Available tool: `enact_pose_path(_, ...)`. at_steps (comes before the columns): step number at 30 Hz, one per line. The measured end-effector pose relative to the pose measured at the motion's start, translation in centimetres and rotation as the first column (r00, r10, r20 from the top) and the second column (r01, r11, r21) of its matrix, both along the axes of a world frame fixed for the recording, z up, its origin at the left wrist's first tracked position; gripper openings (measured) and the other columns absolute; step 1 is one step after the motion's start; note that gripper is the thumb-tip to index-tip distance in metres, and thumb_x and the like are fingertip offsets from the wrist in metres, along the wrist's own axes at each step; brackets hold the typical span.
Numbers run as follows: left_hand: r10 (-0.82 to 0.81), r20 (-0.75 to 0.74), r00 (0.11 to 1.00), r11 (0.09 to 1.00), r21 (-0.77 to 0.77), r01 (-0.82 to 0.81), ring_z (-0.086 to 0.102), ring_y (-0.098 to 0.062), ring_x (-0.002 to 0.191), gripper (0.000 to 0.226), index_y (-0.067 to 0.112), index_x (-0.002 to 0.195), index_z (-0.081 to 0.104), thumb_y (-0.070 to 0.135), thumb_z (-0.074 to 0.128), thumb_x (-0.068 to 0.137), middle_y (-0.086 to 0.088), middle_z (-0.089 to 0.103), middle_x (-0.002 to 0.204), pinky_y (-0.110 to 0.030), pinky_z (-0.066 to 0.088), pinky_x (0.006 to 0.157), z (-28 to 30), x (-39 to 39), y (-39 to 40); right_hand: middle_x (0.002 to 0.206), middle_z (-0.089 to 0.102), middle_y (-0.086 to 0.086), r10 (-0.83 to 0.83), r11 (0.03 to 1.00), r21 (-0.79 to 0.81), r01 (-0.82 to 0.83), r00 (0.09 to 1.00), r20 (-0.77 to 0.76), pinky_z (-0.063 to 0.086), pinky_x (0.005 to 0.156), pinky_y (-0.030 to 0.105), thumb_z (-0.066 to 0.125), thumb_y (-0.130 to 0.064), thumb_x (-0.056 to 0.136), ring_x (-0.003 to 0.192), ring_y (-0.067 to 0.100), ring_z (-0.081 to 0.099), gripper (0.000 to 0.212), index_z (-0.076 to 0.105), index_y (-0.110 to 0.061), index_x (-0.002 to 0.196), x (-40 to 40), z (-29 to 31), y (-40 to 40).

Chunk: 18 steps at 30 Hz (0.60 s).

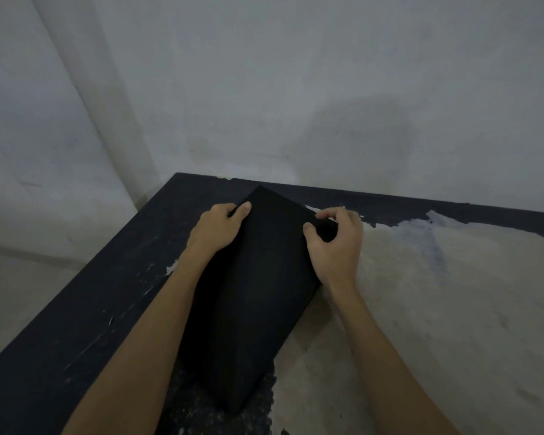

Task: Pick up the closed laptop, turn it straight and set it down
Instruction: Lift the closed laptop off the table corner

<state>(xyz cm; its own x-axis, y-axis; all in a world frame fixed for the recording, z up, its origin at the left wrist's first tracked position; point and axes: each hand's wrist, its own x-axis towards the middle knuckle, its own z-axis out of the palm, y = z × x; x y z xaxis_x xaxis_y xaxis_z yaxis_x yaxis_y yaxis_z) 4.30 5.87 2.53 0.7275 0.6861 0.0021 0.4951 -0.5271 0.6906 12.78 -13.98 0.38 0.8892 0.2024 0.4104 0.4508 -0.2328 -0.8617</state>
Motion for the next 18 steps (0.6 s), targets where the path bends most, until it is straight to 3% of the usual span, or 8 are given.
enact_pose_path(3,0.025,0.097,0.995,0.995,-0.103,-0.015,0.071,-0.027,0.089,0.068,0.005,0.098,0.07,0.067,0.041,0.1,-0.013,0.075,0.096,-0.046,0.055,0.085,0.4,0.1,-0.3,0.127,0.053,0.001,-0.004,0.993,0.115,0.014,0.996,-0.09,0.039,0.093,0.007,0.078,-0.01,0.085,0.107,0.002,0.052,0.044,0.061,-0.012,0.125,0.3,1.5,-0.6)
enact_pose_path(5,0.049,0.146,0.988,0.985,-0.174,-0.023,0.071,-0.027,0.094,0.065,0.006,0.102,0.072,0.063,0.04,0.103,-0.011,0.076,0.1,-0.048,0.054,0.089,0.7,0.3,-0.6,0.138,0.047,-0.004,0.034,0.984,0.18,0.005,0.975,-0.218,0.037,0.099,0.017,0.072,-0.012,0.093,0.118,0.006,0.048,0.06,0.046,-0.016,0.146,0.3,2.8,-0.9)
enact_pose_path(8,0.103,0.23,0.968,0.956,-0.29,-0.033,0.07,-0.033,0.102,0.062,0.002,0.108,0.071,0.056,0.041,0.106,-0.015,0.075,0.107,-0.056,0.054,0.097,1.6,0.8,-1.4,0.135,0.041,-0.014,0.159,0.965,0.249,-0.083,0.94,-0.303,0.035,0.1,0.02,0.06,-0.018,0.103,0.122,0.004,0.042,0.069,0.026,-0.023,0.162,0.3,4.1,-1.6)
enact_pose_path(12,0.175,0.322,0.93,0.895,-0.446,-0.013,0.067,-0.026,0.106,0.047,0.008,0.112,0.069,0.045,0.039,0.11,-0.002,0.071,0.106,-0.043,0.054,0.094,2.9,2.0,-2.6,0.17,0.022,-0.011,0.213,0.968,0.192,-0.161,0.933,-0.291,0.022,0.124,0.027,0.05,-0.025,0.109,0.15,0.005,0.026,0.076,0.003,-0.028,0.168,0.5,4.7,-2.7)
enact_pose_path(16,0.185,0.358,0.915,0.848,-0.529,0.035,0.066,-0.026,0.115,0.046,0.014,0.126,0.068,0.046,0.039,0.11,-0.004,0.071,0.121,-0.045,0.051,0.106,3.0,2.8,-4.0,0.174,0.016,-0.012,0.199,0.974,0.152,-0.167,0.953,-0.23,0.016,0.129,0.035,0.046,-0.028,0.11,0.157,0.01,0.018,0.069,0.008,-0.035,0.167,1.7,5.1,-4.4)
enact_pose_path(18,0.178,0.342,0.923,0.817,-0.574,0.055,0.067,-0.026,0.115,0.047,0.015,0.133,0.066,0.047,0.041,0.109,-0.004,0.072,0.124,-0.044,0.052,0.105,3.1,3.0,-4.7,0.173,0.018,-0.014,0.211,0.968,0.178,-0.174,0.954,-0.212,0.018,0.13,0.037,0.048,-0.027,0.11,0.158,0.008,0.018,0.067,0.014,-0.036,0.166,2.5,5.3,-5.5)
